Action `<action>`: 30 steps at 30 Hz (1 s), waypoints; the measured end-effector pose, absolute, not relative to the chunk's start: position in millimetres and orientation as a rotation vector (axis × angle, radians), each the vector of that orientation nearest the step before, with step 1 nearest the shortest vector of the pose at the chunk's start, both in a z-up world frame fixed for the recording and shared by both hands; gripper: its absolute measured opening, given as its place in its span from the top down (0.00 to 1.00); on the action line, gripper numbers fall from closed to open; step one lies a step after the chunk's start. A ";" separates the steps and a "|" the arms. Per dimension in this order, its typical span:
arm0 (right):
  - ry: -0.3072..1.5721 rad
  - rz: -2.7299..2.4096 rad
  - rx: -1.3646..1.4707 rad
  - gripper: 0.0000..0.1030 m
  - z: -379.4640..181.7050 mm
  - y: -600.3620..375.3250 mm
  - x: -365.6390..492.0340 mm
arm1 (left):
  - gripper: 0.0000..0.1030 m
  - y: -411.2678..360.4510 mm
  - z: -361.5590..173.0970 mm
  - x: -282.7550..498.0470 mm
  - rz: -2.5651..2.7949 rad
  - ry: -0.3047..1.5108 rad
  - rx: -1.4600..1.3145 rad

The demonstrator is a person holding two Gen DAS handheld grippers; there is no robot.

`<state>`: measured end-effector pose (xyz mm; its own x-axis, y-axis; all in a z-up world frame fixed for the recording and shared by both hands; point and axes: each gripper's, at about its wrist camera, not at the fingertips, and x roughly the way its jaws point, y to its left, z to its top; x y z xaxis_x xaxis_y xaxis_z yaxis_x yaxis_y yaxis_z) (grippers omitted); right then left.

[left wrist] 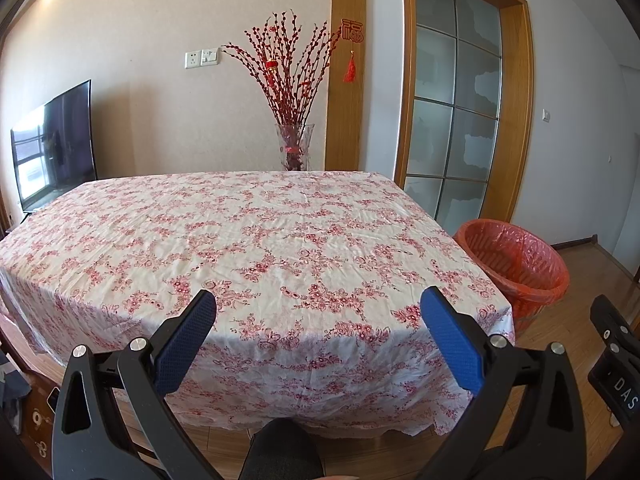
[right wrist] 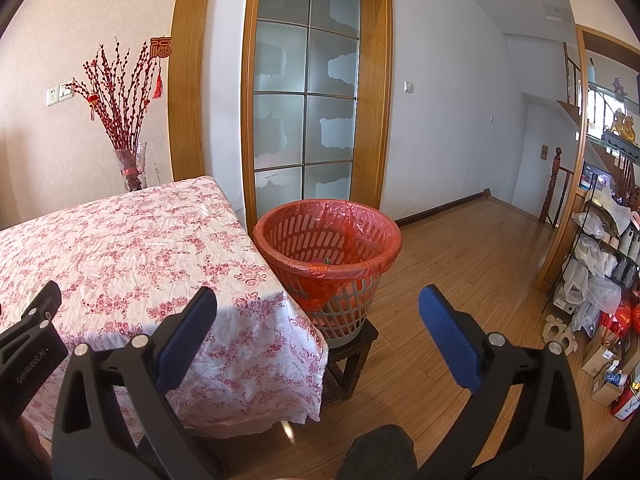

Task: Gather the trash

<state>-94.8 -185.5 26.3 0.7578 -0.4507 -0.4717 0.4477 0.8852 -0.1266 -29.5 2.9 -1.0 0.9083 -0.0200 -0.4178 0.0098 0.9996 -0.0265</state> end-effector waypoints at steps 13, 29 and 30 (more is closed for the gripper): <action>0.518 -0.490 -0.006 0.04 25.8 -185.2 -94.6 | 0.03 2.4 -1.4 -29.4 -0.017 0.435 -0.023; 0.520 -0.488 -0.005 0.04 23.5 -184.2 -94.3 | 0.03 2.8 -4.8 -29.6 -0.019 0.442 -0.017; 0.521 -0.488 -0.005 0.04 23.5 -184.0 -94.2 | 0.03 2.6 -5.1 -30.4 -0.019 0.443 -0.017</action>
<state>-94.2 -184.0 23.5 0.7559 -0.4490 -0.4765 0.4468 0.8857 -0.1260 -30.4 2.6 -5.1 0.9035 -0.0216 -0.4280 0.0143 0.9997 -0.0204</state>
